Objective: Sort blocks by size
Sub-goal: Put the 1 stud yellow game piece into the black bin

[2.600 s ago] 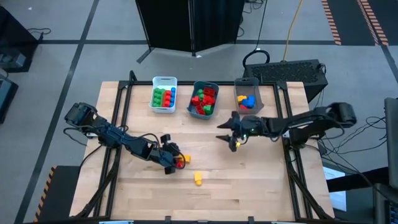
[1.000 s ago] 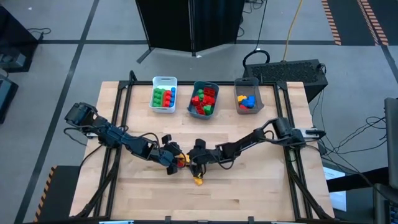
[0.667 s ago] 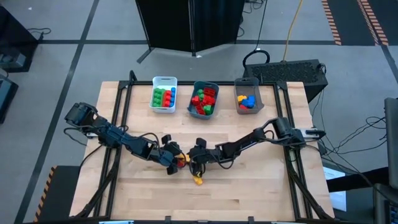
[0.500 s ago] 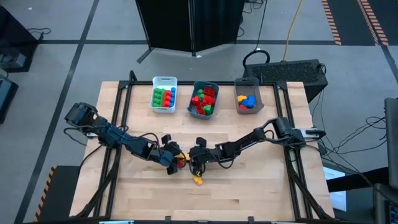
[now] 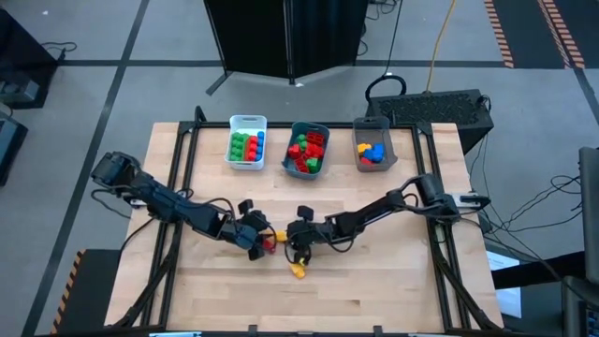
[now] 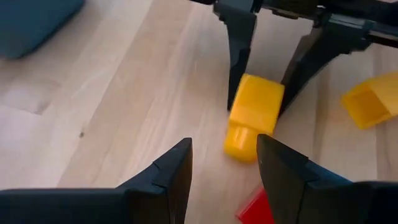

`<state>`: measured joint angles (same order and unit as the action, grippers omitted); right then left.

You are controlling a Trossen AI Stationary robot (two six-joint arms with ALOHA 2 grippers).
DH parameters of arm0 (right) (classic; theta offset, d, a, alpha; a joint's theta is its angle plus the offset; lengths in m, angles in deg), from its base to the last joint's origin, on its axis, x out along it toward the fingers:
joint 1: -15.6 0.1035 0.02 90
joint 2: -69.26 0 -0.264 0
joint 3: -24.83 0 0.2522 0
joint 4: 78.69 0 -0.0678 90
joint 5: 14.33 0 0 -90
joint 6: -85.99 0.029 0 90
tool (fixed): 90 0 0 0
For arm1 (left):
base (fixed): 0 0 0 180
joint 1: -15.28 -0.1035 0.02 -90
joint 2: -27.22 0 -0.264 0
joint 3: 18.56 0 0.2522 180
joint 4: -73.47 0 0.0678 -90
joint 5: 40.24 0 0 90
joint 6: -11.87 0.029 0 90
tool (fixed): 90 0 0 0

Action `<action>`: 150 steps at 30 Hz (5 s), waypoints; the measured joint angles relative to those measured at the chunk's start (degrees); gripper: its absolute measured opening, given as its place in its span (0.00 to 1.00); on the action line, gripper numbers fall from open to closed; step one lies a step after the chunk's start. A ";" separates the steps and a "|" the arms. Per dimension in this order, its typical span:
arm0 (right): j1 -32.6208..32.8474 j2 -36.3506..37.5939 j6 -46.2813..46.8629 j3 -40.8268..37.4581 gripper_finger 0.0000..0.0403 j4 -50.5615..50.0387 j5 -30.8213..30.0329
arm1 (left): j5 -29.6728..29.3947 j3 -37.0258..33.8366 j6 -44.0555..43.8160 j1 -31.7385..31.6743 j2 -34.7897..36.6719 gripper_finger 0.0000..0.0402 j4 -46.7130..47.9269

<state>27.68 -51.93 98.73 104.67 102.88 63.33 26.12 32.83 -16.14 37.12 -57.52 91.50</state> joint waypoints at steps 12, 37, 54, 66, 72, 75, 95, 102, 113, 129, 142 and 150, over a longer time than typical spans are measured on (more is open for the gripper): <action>0.00 5.49 -2.49 -0.02 0.28 -7.82 -1.25 | -3.43 0.00 -0.21 1.66 1.95 0.40 1.85; -3.08 19.54 -7.17 0.02 0.27 -27.71 -8.35 | -3.45 0.00 -0.26 1.70 2.17 0.40 2.73; -7.59 40.29 -2.17 -19.50 0.28 -23.39 -11.88 | -3.82 0.00 -1.63 1.26 2.16 0.40 3.81; -15.21 53.30 -1.36 -29.42 0.28 -23.43 -11.89 | -3.85 0.00 -1.66 0.28 2.15 0.40 3.14; -21.54 55.32 -1.58 -31.90 0.28 -23.32 -11.81 | -4.47 0.00 -1.63 0.28 2.17 0.40 3.13; -24.90 55.39 -1.82 -32.30 0.29 -24.48 -11.82 | -5.17 0.00 -1.64 0.28 2.17 0.40 3.13; -42.41 55.39 -5.95 -32.30 0.33 -28.10 -11.69 | -3.55 0.00 -1.74 0.41 2.15 0.40 3.15; -42.88 55.39 -5.95 -32.30 0.49 -29.15 -11.61 | 0.41 0.00 -1.72 0.41 2.15 0.40 3.19; -40.50 55.41 -5.95 -32.30 0.54 -30.52 -11.30 | 1.81 0.00 -1.71 0.41 2.15 0.40 4.44; -23.51 59.20 -5.29 -32.30 0.48 -17.59 -3.09 | 6.60 0.02 -7.14 0.39 2.15 0.40 8.77; -6.49 46.12 -9.34 -32.28 0.48 0.39 14.94 | 4.96 0.02 -4.89 0.41 2.15 0.40 5.04; -1.82 35.65 -11.40 -32.28 0.48 15.73 18.73 | 6.76 0.02 4.33 0.41 2.15 0.40 -6.60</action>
<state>25.86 -16.28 87.32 72.39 118.61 82.06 32.88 32.85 -11.81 37.54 -55.37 84.90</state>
